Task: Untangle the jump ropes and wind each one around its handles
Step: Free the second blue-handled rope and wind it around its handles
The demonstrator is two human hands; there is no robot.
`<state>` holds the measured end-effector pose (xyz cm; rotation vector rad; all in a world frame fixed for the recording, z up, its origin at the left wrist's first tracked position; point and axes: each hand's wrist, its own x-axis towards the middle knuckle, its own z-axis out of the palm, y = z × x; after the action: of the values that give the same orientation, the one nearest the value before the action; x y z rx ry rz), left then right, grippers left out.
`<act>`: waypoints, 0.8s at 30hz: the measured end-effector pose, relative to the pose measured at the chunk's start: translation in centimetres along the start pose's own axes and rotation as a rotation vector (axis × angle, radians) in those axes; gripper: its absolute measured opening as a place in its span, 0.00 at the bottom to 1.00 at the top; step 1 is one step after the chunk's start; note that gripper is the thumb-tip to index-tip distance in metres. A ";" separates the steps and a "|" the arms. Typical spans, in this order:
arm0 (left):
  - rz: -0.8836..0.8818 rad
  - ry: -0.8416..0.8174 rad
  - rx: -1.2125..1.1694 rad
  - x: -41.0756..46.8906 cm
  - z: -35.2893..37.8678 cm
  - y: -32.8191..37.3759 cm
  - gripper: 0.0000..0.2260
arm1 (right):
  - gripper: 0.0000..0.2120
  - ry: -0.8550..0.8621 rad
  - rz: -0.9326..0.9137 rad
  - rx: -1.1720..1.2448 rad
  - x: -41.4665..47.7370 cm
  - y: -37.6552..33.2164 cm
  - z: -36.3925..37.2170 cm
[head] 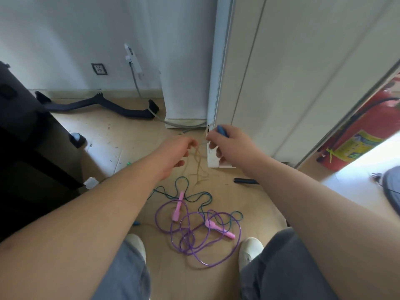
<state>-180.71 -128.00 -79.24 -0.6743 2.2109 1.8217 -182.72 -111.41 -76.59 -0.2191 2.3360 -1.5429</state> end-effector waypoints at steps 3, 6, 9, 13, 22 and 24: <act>-0.029 0.017 -0.057 0.3 -0.2 0.0 0.08 | 0.10 0.135 0.049 0.277 0.2 -0.4 -0.9; -0.051 -0.026 -0.148 -0.1 -0.2 0.1 0.09 | 0.11 0.161 0.125 0.398 0.2 -0.3 -1.8; -0.031 -0.057 -0.160 -0.4 -0.2 0.2 0.09 | 0.10 0.127 0.153 0.398 0.2 0.2 -1.9; 0.054 -0.016 -0.027 -0.3 -0.3 -0.1 0.11 | 0.09 0.020 0.099 0.351 -0.2 -0.1 -1.3; 0.272 -0.146 0.459 -1.4 0.0 0.1 0.15 | 0.11 -0.024 -0.007 0.499 0.2 -2.6 -1.8; 0.291 -0.145 0.527 -1.2 -0.4 -0.4 0.08 | 0.11 -0.034 0.004 0.568 0.3 -2.2 -1.8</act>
<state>-179.45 -128.17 -78.97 -0.1188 2.6237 1.2380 -183.78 -110.82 -74.03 -0.0978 1.7734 -2.0960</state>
